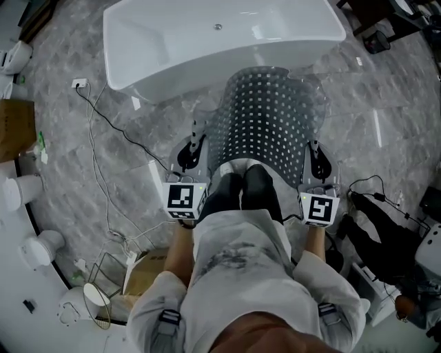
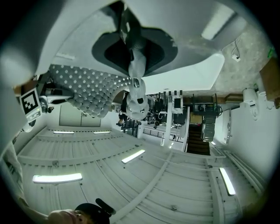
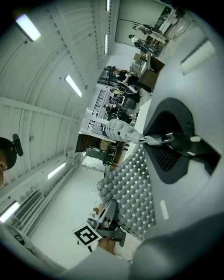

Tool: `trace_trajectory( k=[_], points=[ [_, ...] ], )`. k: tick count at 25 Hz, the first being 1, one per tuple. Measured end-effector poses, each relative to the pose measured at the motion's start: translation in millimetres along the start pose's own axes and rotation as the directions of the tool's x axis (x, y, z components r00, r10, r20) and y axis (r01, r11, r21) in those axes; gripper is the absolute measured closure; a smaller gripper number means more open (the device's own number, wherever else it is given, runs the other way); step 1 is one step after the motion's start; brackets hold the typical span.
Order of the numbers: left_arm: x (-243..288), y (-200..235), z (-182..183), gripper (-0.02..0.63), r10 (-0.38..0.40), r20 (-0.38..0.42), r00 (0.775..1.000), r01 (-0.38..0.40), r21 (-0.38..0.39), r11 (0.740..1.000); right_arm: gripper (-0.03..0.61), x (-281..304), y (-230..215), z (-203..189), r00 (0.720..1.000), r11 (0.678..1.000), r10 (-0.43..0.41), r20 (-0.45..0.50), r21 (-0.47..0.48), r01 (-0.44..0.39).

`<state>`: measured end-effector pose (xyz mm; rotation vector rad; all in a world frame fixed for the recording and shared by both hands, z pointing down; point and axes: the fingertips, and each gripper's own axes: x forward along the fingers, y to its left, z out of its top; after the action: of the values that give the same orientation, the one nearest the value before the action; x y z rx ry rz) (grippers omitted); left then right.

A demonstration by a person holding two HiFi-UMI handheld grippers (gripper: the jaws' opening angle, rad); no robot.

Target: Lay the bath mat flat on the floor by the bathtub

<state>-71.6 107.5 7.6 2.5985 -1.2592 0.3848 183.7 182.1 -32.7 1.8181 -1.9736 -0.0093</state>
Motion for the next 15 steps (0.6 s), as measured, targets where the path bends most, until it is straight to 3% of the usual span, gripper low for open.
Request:
trace_trajectory(
  k=[15],
  points=[
    [70.6,40.0,-79.8,0.563,0.066,-0.056,0.996,-0.068,-0.034,0.997,0.532,101.8,6.1,-81.5,0.997,0.997,0.068,-0.027,-0.027,-0.069]
  ],
)
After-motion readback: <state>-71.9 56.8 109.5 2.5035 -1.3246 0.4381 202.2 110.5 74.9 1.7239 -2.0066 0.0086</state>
